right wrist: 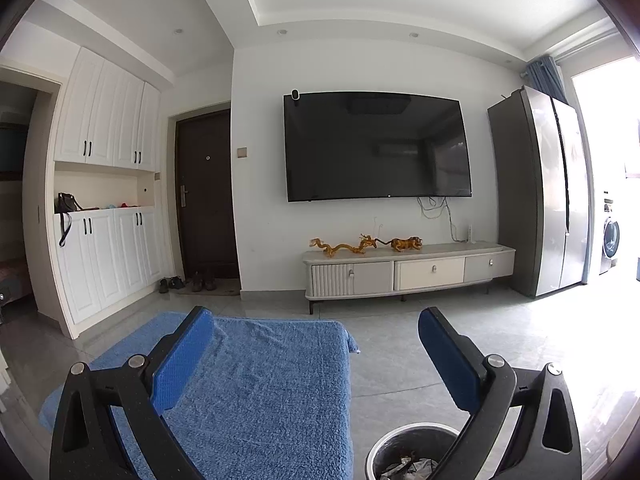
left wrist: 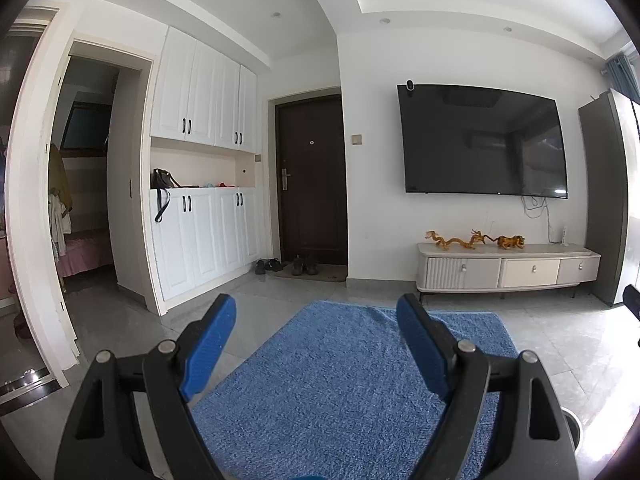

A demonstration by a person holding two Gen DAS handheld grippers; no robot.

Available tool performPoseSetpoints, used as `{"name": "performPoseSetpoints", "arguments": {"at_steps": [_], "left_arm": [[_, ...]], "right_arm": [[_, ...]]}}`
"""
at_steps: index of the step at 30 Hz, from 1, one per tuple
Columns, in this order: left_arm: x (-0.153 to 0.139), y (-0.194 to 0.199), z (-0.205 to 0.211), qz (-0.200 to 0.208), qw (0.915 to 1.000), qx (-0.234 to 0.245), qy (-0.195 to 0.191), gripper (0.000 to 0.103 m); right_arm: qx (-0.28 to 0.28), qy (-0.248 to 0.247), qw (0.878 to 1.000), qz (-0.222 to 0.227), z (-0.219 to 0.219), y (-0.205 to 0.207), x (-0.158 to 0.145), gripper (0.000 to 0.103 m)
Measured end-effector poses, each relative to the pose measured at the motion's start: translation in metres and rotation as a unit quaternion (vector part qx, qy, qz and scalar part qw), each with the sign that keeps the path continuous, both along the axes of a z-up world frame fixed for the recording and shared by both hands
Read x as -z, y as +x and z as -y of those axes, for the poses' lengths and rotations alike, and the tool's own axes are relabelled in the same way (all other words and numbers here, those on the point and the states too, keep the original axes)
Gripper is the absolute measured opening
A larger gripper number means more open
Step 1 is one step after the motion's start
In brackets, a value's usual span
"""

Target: Collect trash

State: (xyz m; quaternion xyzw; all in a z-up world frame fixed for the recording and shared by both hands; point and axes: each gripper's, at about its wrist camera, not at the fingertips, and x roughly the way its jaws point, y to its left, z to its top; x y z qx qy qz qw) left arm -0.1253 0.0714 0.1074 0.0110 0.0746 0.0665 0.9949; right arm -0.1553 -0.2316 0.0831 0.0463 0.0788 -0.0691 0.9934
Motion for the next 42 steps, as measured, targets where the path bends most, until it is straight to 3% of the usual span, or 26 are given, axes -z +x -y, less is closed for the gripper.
{"name": "performPoseSetpoints", "arguments": {"at_steps": [20,42], "left_arm": [[0.013,0.048,-0.007,-0.043,0.9987,0.017,-0.024,0.082],[0.046,0.118,0.009,-0.112,0.9924,0.047,-0.021,0.082]], "right_arm": [[0.037,-0.013,0.999,-0.025,0.013,0.036,0.008,0.103],[0.082,-0.022,0.994,-0.075,0.032,0.084,0.035,0.103]]}}
